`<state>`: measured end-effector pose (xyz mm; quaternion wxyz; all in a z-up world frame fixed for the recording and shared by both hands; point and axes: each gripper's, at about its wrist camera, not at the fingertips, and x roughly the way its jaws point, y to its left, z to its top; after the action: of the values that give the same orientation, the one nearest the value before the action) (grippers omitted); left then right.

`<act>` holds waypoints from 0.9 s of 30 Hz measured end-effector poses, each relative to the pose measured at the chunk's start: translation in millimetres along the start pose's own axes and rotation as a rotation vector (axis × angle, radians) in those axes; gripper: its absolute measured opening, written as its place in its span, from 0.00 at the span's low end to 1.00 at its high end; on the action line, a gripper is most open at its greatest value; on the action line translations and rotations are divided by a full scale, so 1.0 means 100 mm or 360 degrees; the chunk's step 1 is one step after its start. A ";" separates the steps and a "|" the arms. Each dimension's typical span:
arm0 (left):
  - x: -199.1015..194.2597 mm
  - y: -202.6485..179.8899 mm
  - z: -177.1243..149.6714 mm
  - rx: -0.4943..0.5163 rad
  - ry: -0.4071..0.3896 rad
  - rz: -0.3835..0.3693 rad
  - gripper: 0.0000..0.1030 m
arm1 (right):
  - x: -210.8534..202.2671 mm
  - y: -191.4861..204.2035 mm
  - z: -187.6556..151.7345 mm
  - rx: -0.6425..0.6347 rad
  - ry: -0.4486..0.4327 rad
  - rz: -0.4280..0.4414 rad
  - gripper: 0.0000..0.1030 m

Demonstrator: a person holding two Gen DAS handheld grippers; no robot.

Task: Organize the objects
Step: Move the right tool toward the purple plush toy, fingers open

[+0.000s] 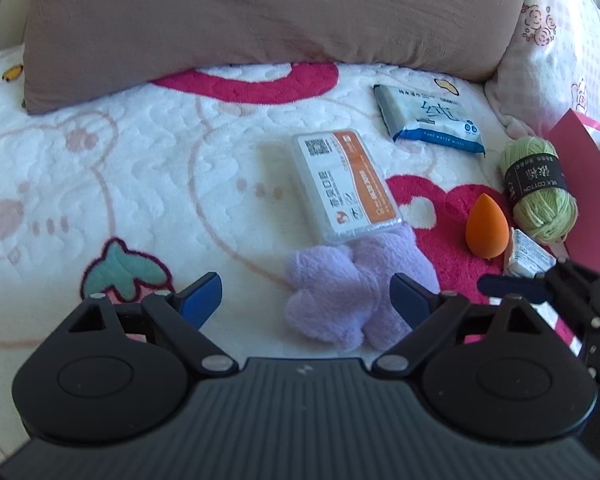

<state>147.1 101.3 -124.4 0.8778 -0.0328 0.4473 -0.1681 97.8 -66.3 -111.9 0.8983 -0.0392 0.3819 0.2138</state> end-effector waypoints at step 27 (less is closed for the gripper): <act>0.17 0.26 0.04 -0.0455 0.0122 -0.0282 0.55 | 0.12 -0.09 0.06 0.0338 0.0080 0.0024 0.79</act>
<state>166.8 119.3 -140.6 0.8282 -0.1902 0.4953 -0.1805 113.0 -68.7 -116.8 0.8859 0.0536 0.4250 0.1778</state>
